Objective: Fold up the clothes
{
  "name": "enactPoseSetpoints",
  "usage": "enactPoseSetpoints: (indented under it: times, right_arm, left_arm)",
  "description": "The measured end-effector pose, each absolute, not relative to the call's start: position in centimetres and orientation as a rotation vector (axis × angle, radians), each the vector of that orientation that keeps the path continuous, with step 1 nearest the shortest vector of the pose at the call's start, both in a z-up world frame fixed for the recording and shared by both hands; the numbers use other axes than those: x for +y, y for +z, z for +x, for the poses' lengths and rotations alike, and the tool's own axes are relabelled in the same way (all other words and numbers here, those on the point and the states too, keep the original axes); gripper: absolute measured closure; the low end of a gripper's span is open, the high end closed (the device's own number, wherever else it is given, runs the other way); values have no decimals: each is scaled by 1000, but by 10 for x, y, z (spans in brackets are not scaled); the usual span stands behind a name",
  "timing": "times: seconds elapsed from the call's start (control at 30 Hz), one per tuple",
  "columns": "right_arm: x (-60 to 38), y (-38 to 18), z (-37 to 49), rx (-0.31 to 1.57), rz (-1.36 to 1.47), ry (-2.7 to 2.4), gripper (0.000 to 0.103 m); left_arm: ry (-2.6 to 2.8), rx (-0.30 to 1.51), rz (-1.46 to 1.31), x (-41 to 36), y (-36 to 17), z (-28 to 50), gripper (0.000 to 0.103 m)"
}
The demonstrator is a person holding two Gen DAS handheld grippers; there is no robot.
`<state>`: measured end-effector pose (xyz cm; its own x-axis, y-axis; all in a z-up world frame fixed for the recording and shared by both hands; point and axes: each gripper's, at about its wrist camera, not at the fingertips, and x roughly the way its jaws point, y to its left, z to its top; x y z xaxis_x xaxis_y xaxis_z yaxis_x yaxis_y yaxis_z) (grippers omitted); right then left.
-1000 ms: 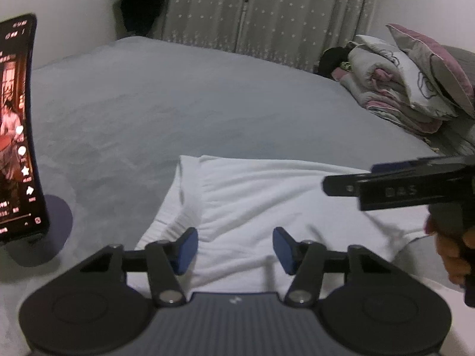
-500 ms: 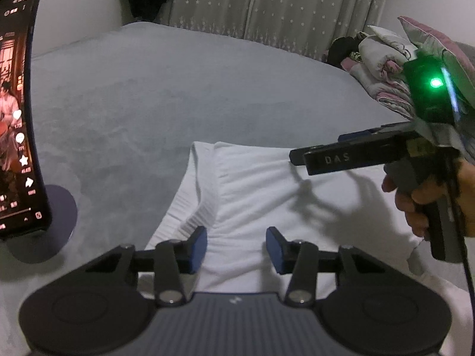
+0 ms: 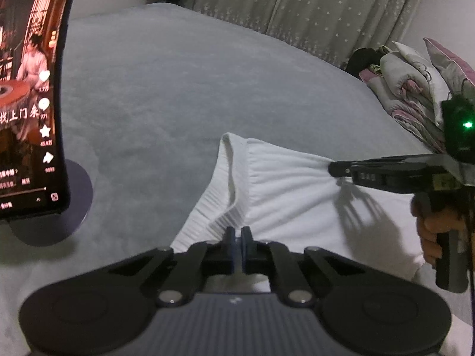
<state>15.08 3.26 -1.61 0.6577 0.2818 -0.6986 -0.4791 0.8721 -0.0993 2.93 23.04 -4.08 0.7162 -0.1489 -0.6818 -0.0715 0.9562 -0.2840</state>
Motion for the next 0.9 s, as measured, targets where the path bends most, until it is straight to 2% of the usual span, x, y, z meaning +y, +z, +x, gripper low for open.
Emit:
enactPoseSetpoints:
  times: [0.6, 0.9]
  right_arm:
    - [30, 70, 24, 635, -260, 512, 100]
    - [30, 52, -40, 707, -199, 610, 100]
  left_arm:
    - [8, 702, -180, 212, -44, 35, 100]
    - [-2, 695, -184, 218, -44, 31, 100]
